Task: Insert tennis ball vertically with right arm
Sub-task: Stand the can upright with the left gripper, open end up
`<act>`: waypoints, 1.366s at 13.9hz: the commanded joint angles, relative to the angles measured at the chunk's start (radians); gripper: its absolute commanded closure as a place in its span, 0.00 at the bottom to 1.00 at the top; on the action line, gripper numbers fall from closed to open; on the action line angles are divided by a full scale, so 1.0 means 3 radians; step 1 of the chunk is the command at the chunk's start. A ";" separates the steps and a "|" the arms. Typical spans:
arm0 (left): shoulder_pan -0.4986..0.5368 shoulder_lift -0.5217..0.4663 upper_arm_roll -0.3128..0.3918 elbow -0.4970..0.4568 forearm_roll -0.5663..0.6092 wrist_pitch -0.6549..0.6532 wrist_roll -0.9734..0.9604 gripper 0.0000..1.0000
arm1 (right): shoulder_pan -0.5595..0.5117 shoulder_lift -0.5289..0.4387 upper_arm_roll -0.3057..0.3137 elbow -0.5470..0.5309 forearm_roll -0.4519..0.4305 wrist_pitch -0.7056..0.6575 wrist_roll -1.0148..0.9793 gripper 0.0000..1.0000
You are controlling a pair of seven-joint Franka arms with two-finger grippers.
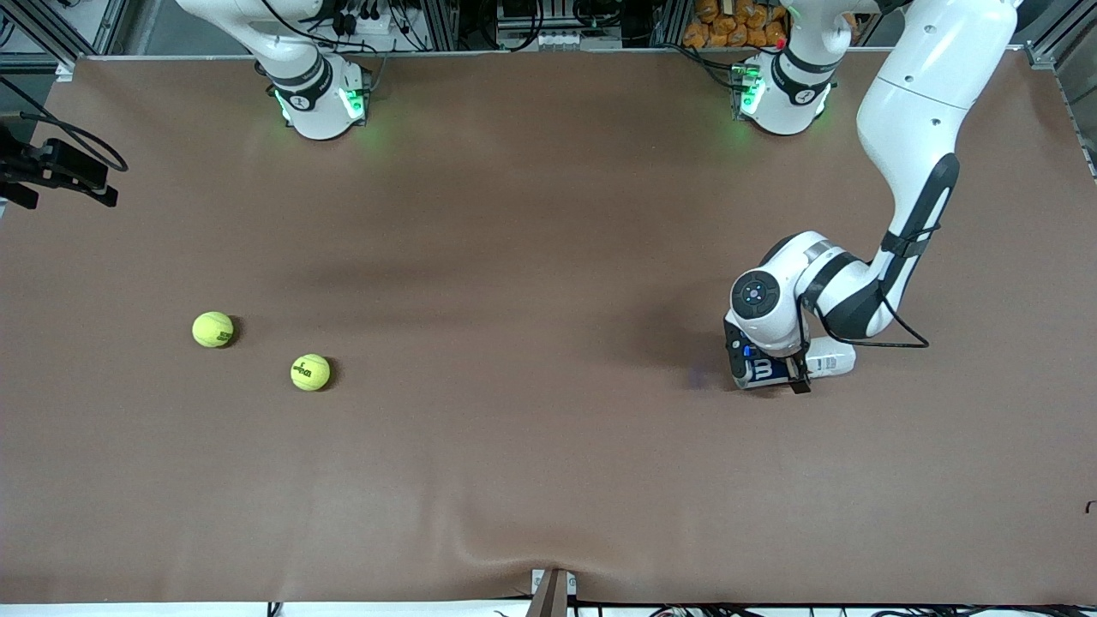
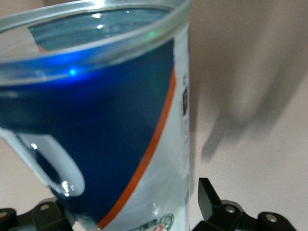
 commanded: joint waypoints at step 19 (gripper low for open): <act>-0.0052 0.0036 -0.0113 0.0187 -0.0027 -0.0013 0.0040 0.24 | -0.0073 -0.0002 0.0049 0.0014 0.0003 -0.0036 -0.0026 0.00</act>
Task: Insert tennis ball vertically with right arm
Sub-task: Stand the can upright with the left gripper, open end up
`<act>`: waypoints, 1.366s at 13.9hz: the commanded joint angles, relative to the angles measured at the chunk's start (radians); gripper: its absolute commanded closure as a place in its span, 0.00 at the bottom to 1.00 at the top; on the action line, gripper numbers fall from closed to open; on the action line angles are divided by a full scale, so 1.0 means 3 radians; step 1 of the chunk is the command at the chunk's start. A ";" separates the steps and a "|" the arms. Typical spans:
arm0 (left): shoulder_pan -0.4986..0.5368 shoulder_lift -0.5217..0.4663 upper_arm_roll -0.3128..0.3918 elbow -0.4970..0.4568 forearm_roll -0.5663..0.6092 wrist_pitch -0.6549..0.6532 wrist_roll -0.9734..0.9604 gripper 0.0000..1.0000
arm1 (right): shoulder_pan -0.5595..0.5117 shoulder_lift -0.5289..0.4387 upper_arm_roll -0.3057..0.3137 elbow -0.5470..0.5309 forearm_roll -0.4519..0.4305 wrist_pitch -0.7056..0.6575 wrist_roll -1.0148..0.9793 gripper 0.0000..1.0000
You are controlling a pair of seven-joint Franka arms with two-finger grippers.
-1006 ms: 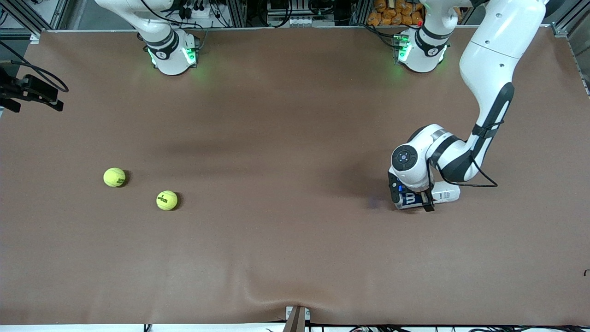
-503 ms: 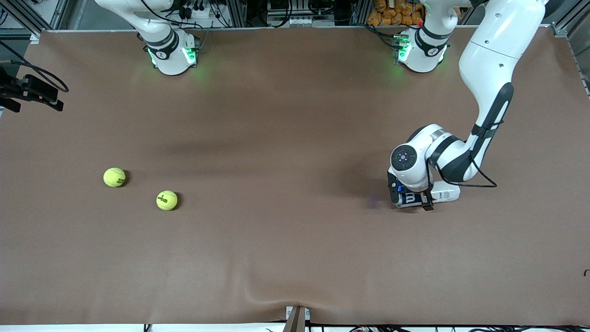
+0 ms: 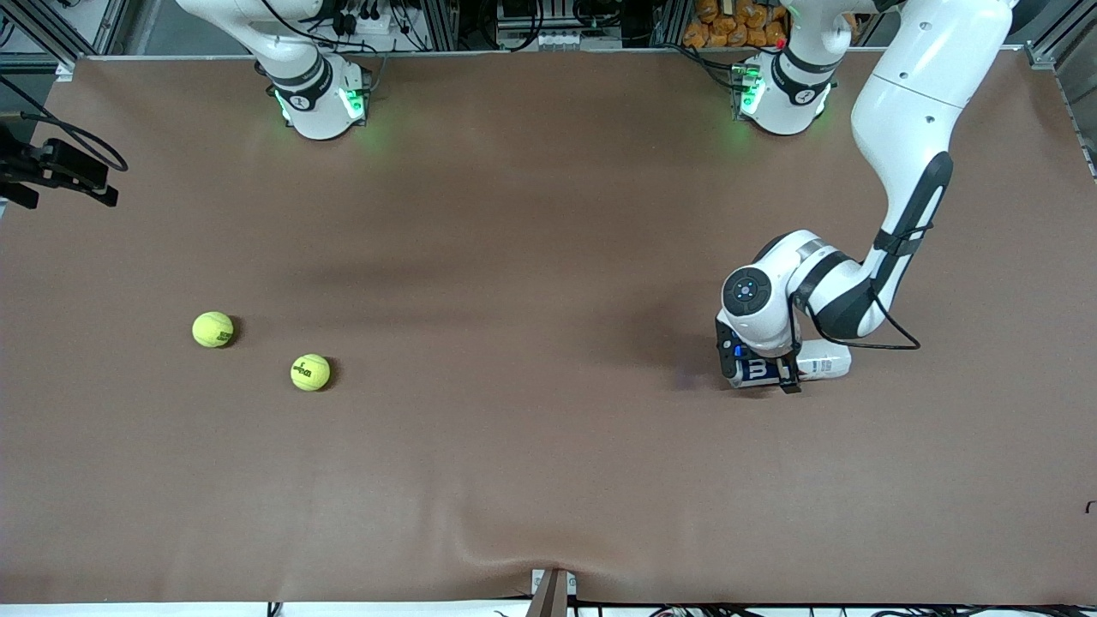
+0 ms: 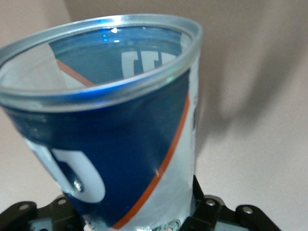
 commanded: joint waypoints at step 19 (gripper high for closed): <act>-0.0269 0.0061 -0.0619 0.0964 -0.1637 0.0250 -0.0181 0.24 | -0.0201 0.0448 0.0044 0.0057 -0.0074 0.0092 -0.0052 0.00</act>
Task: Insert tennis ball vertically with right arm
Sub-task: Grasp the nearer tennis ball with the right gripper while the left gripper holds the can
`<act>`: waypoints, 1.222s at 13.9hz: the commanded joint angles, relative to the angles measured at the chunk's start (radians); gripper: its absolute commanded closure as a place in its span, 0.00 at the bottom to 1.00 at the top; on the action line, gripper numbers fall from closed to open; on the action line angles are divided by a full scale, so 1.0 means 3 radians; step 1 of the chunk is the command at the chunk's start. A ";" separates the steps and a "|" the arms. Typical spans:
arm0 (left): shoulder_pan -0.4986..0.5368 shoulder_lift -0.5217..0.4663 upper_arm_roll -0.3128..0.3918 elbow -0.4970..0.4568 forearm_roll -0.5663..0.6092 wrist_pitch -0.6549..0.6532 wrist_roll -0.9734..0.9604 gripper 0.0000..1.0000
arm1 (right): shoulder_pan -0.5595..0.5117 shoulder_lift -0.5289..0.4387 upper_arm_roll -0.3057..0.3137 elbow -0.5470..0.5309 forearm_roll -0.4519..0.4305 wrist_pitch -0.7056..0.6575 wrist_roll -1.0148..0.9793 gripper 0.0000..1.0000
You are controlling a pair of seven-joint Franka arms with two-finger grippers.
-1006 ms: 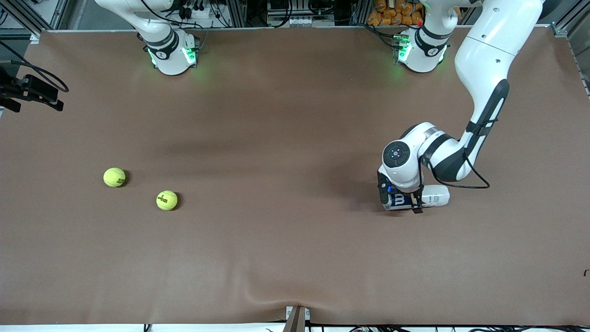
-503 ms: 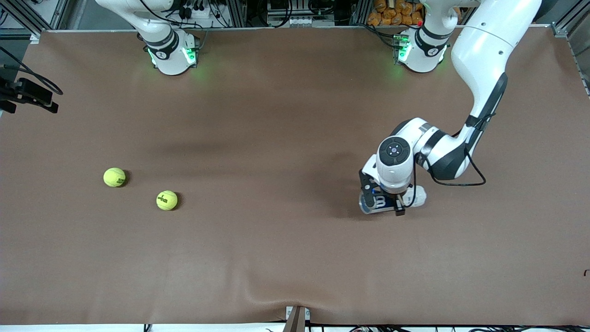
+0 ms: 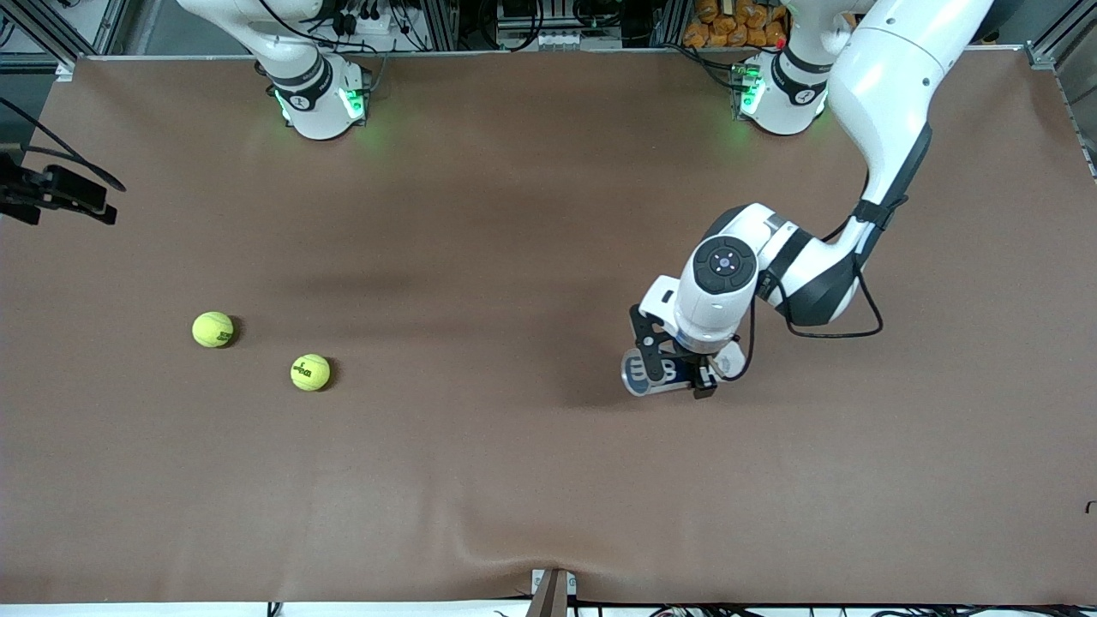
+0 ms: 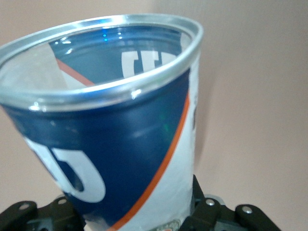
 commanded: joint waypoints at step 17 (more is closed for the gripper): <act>-0.0709 0.0734 0.0025 0.0135 -0.0859 0.3005 -0.0592 0.24 | 0.0073 0.1005 0.0072 -0.0694 0.0062 0.1595 0.0239 0.00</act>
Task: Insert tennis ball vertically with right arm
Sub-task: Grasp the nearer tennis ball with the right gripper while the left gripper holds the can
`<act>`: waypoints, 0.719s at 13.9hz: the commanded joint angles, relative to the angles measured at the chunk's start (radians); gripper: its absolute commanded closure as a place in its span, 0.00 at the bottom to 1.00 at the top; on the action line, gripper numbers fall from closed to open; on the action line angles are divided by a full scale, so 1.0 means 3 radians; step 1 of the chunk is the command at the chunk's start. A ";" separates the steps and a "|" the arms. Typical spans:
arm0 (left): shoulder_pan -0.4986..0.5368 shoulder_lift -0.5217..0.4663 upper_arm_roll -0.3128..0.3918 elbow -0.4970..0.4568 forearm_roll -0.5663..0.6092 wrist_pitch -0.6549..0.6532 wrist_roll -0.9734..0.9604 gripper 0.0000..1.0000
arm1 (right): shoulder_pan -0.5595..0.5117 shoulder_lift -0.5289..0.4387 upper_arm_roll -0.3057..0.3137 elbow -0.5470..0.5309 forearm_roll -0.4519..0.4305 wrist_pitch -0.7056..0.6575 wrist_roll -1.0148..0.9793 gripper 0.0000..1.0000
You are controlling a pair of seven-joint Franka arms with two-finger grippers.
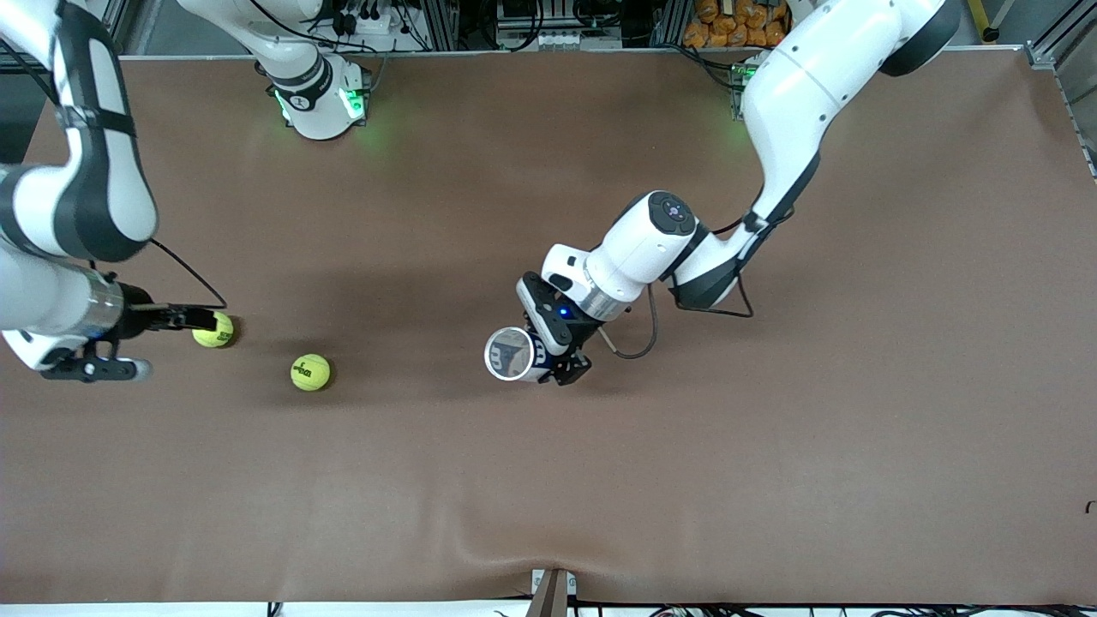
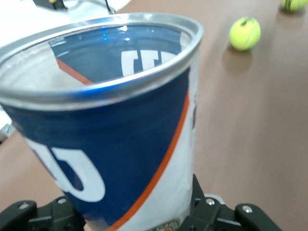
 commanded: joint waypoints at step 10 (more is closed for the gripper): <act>-0.0119 0.0686 0.0021 0.0084 -0.0015 0.1588 0.0058 0.24 | 0.0365 0.0513 0.0015 -0.0238 0.0166 0.1045 0.0501 0.00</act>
